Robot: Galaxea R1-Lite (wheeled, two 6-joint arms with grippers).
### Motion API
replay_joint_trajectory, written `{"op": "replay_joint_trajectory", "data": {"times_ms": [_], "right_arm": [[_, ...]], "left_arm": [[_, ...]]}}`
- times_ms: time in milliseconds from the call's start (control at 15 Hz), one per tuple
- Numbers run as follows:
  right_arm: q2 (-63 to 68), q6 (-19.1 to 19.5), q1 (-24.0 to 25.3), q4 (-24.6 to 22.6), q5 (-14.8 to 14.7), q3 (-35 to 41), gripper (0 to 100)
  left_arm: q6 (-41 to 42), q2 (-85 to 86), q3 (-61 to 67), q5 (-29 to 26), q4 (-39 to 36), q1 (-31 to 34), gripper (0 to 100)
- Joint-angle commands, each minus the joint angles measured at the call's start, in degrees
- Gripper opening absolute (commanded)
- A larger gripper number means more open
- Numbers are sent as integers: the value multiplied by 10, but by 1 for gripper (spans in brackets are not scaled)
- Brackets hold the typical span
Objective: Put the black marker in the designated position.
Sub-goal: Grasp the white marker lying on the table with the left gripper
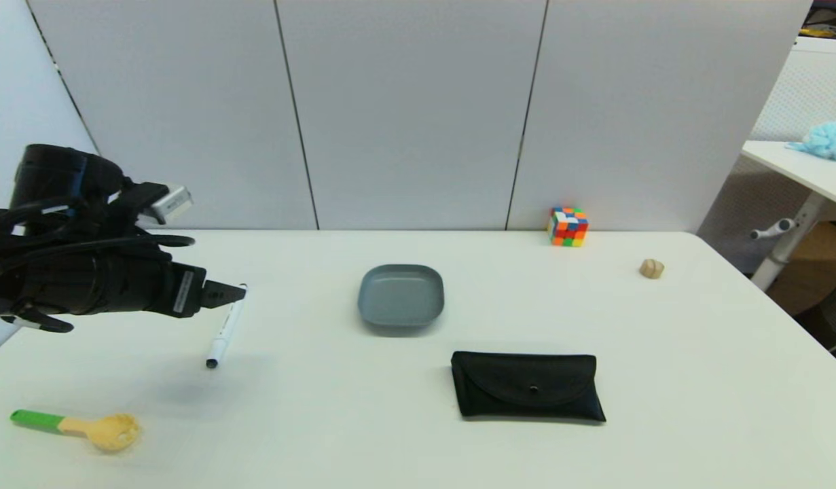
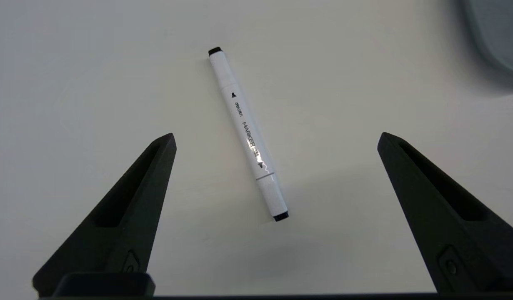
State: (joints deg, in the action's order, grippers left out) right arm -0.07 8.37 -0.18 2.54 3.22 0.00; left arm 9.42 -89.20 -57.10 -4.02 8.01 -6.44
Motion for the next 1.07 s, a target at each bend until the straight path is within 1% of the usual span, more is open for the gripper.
{"op": "replay_joint_trajectory", "data": {"times_ms": [67,133,267,533,733,1067], "right_arm": [[1,1,0,0,0,0,100],[1,1,0,0,0,0,100],[1,1,0,0,0,0,100],[1,1,0,0,0,0,100],[1,1,0,0,0,0,100],[1,1,0,0,0,0,100]], "left_arm": [[2,-69,-9,21,1,-1,100],[3,-78,-10,33,1,-1,100],[2,-99,-17,38,1,-1,100],[-5,-143,-47,38,1,4,100],[-34,-160,-51,39,0,5,100],[-38,-176,-59,46,1,5,100]]}}
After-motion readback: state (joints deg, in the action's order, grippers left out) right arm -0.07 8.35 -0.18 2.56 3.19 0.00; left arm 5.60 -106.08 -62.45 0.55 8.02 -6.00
